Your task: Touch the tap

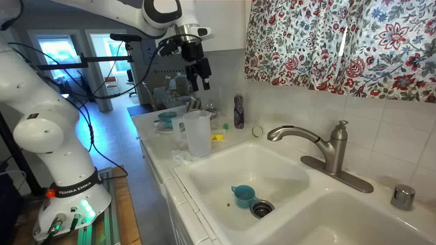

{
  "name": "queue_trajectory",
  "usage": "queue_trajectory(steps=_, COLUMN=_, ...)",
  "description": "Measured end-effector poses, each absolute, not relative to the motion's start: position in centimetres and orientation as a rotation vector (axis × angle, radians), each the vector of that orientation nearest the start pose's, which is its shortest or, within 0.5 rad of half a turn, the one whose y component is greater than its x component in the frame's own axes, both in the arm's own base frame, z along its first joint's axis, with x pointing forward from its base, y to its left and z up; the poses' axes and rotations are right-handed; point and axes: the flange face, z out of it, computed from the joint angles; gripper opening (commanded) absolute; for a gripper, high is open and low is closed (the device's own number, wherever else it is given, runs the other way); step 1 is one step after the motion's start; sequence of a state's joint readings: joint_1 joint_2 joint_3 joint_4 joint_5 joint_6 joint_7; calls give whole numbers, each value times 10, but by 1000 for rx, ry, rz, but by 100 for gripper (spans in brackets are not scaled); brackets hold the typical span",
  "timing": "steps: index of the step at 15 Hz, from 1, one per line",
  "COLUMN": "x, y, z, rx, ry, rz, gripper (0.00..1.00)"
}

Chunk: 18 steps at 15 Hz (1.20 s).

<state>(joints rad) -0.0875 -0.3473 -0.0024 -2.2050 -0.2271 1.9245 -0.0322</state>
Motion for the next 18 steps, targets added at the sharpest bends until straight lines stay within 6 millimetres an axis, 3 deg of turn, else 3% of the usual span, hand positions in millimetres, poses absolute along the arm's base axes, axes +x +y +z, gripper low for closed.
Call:
queue_trajectory(steps=8, x=446, y=-58, z=530, rx=-3344, ry=-18, rz=-24, gripper=100)
queue_trajectory(steps=9, x=443, y=-58, z=532, rx=-3344, ry=-25, rz=-5, gripper=82)
queue_trajectory(steps=10, x=439, y=-58, z=534, rx=-3343, ry=-23, rz=7, gripper=74)
queue_trajectory(steps=14, x=442, y=-74, z=533, rx=-3334, ry=25, rz=-26, gripper=44)
queue_trajectory(steps=18, x=466, y=-102, z=520, rx=-3320, ry=91, rz=-143, gripper=16)
